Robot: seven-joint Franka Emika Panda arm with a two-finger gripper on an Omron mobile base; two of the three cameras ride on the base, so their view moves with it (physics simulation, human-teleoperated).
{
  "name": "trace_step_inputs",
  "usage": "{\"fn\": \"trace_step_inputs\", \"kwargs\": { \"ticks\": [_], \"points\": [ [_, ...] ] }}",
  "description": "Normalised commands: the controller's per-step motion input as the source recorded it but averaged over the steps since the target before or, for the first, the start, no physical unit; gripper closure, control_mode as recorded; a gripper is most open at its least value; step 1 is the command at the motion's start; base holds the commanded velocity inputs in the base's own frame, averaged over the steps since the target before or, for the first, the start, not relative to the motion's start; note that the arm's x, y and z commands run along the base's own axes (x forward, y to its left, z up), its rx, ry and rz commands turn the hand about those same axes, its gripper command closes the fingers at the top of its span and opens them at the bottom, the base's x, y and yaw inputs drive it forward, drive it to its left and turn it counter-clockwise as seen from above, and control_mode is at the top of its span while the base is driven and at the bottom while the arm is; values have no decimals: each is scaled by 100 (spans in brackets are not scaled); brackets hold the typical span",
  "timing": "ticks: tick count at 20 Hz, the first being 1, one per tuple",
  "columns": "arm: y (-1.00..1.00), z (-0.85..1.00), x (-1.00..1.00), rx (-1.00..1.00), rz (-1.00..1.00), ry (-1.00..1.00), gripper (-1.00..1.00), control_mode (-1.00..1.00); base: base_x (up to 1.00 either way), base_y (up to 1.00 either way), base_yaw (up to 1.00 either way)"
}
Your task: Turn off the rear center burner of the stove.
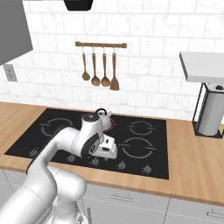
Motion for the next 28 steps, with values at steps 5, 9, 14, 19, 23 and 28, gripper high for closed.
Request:
{"fn": "trace_step_inputs", "kwargs": {
  "ticks": [5, 9, 14, 19, 23, 28],
  "points": [
    [0, -15, 1, 0, 0, 0, -100, -100, 0, 0, 0],
    [-1, -3, 5, 0, 0, 0, -100, -100, 0, 0, 0],
    [-7, 0, 7, 0, 0, 0, -100, -100, 0, 0, 0],
    [0, -8, 4, 0, 0, 0, -100, -100, 0, 0, 0],
    [9, -22, 0, 0, 0, 0, -100, -100, 0, 0, 0],
    [25, -22, 0, 0, 0, 0, -100, -100, 0, 0, 0]
  ]
}}
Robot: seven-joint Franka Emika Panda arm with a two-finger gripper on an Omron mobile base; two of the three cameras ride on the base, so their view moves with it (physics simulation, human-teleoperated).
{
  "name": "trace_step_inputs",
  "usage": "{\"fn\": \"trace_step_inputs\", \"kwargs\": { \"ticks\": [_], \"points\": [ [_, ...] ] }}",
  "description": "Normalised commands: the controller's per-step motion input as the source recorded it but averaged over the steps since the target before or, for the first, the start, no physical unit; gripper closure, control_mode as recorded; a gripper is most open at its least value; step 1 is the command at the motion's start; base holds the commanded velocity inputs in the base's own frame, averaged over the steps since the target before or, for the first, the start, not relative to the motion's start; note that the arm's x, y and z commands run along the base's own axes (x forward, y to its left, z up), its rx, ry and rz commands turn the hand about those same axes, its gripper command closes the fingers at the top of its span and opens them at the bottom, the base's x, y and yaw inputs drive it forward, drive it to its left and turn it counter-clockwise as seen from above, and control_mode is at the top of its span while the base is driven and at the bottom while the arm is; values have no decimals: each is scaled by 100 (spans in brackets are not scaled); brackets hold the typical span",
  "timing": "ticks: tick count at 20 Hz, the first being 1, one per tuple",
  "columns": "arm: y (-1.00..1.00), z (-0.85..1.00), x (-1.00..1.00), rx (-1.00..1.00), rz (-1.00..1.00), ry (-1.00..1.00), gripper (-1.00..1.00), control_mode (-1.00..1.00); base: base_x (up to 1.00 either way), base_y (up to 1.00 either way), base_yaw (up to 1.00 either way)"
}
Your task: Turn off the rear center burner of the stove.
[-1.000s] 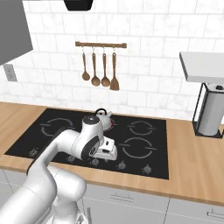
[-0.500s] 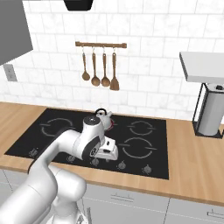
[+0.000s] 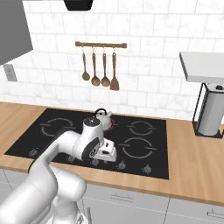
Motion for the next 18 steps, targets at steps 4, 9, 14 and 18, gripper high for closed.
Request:
{"fn": "trace_step_inputs", "kwargs": {
  "ticks": [4, 9, 14, 18],
  "points": [
    [32, -10, 1, 0, 0, 0, -100, -100, 0, 0, 0],
    [34, -26, 0, 0, 0, 0, -100, -100, 0, 0, 0],
    [5, -34, 0, 0, 0, 0, -100, -100, 0, 0, 0],
    [0, -42, 0, 0, 0, -4, -100, -100, 0, 0, 0]
  ]
}}
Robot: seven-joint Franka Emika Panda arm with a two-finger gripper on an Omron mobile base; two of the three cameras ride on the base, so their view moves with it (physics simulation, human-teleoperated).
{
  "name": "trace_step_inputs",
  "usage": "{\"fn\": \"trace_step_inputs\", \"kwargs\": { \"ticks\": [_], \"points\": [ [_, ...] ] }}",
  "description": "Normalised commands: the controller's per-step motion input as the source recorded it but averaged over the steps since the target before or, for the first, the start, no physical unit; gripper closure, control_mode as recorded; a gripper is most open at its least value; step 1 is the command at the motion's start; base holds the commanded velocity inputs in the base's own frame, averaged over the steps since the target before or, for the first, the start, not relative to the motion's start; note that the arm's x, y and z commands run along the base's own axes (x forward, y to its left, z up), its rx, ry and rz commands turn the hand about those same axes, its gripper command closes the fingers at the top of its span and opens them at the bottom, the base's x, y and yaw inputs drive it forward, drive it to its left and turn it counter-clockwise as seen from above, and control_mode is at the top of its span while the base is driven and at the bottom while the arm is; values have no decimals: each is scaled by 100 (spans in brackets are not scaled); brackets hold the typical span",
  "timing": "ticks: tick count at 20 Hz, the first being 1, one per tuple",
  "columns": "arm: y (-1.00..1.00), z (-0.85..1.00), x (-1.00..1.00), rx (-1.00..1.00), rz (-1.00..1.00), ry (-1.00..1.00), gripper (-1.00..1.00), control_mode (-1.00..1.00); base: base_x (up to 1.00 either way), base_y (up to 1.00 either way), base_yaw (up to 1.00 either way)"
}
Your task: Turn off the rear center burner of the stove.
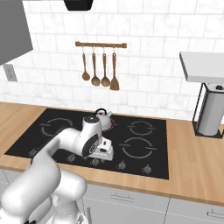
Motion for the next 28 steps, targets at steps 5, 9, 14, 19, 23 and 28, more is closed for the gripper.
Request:
{"fn": "trace_step_inputs", "kwargs": {
  "ticks": [5, 9, 14, 19, 23, 28],
  "points": [
    [9, -35, 0, 0, -8, -4, -100, -100, 0, 0, 0],
    [24, -13, 0, 0, -14, -5, -100, -100, 0, 0, 0],
    [26, -5, -1, 0, -20, -1, -100, -100, 0, 0, 0],
    [7, -20, -8, 0, -25, -1, -100, -100, 0, 0, 0],
    [0, -34, 0, 0, -19, -1, -100, -100, 0, 0, 0],
    [0, -47, 0, 0, -6, -2, -100, -100, 0, 0, 0]
  ]
}}
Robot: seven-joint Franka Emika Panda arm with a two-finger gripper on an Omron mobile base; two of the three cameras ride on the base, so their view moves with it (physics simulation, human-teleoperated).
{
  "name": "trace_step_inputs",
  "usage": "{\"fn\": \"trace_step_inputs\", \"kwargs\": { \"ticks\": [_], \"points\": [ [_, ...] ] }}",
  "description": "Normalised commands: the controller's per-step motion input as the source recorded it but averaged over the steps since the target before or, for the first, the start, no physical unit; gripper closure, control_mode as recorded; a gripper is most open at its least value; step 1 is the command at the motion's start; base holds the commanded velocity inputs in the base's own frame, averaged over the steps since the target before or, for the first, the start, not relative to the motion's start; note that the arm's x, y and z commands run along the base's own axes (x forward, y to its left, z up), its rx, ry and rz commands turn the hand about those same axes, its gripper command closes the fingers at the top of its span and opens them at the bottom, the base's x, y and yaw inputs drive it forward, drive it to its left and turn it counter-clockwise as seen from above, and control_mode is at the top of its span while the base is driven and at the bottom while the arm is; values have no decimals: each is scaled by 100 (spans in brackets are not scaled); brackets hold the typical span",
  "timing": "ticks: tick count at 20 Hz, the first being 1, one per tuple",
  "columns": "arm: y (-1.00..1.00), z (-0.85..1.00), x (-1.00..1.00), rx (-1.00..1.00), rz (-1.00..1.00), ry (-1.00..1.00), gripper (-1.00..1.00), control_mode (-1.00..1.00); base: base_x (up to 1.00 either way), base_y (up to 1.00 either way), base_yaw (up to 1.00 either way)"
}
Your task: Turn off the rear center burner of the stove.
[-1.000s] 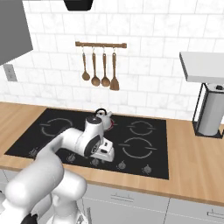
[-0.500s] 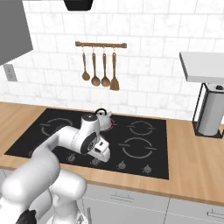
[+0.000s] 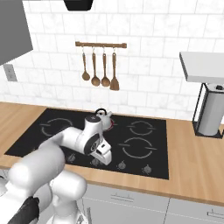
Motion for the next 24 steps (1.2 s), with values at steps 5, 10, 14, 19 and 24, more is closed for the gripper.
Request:
{"fn": "trace_step_inputs", "kwargs": {
  "ticks": [5, 10, 14, 19, 24],
  "points": [
    [3, -50, 0, 0, -2, 0, -100, -100, 0, 0, 0],
    [21, -35, -1, 0, -2, 0, -100, -100, 0, 0, 0],
    [23, -30, 0, 0, -4, 0, -100, -100, 0, 0, 0],
    [10, -43, -9, 0, -4, 0, -100, -100, 0, 0, 0],
    [2, -49, -24, 0, -4, 0, -100, -100, 0, 0, 0]
  ]
}}
